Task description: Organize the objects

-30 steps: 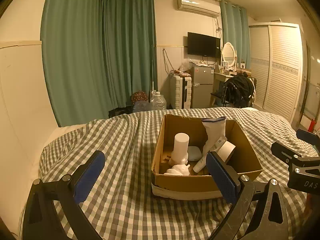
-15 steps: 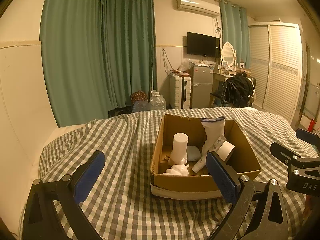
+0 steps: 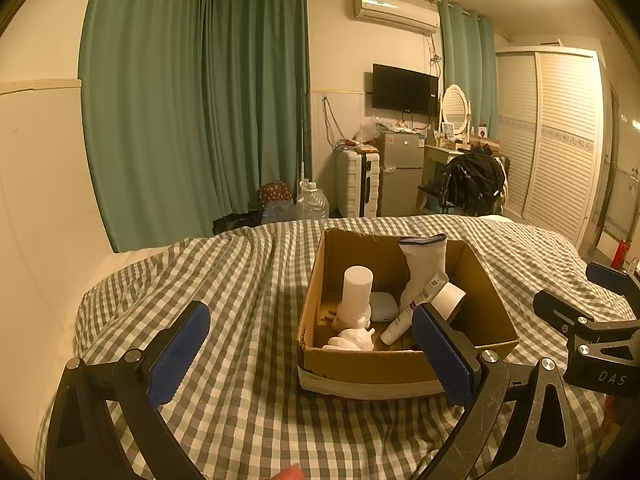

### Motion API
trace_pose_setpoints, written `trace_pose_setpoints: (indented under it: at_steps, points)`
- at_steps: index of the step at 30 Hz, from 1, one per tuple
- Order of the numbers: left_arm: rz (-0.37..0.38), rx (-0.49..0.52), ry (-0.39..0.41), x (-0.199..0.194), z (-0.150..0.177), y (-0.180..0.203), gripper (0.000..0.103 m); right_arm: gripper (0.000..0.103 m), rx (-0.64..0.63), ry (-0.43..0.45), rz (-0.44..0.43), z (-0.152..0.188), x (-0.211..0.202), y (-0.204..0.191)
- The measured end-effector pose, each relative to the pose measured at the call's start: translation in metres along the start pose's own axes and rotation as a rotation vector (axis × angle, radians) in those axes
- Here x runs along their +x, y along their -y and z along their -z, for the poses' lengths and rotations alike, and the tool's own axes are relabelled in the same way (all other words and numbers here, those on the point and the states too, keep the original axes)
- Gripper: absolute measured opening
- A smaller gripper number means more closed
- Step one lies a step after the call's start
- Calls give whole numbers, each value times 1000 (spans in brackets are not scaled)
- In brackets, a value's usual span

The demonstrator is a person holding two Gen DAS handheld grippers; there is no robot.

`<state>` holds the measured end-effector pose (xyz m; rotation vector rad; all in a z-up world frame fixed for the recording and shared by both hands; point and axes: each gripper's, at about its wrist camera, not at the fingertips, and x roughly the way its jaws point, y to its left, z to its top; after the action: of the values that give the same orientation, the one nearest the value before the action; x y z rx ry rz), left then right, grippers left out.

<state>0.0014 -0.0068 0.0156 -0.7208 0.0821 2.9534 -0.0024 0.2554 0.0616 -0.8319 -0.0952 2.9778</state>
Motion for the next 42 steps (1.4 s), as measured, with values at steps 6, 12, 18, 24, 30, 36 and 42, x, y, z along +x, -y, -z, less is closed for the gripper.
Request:
trace_pose_setpoints:
  at_steps: [6, 12, 18, 24, 30, 36, 42]
  points:
    - [1, 7, -1, 0, 0, 2, 103, 102, -2, -7, -1, 1, 0, 0]
    - [-6, 9, -4, 0, 0, 3, 103, 102, -2, -9, -3, 1, 0, -1]
    - [-12, 21, -4, -1, 1, 5, 103, 102, -3, -9, -3, 2, 0, 0]
    - [-13, 26, 1, -3, 1, 5, 103, 102, -3, -9, -3, 2, 0, 0]
    - [-12, 26, -1, -2, 0, 5, 103, 102, -7, -12, -4, 3, 0, 0]
    - [-13, 26, -1, -2, 0, 5, 103, 102, -8, -13, -5, 3, 0, 0]
    - [-14, 26, -3, -2, -1, 4, 103, 102, -10, -16, -5, 4, 1, 0]
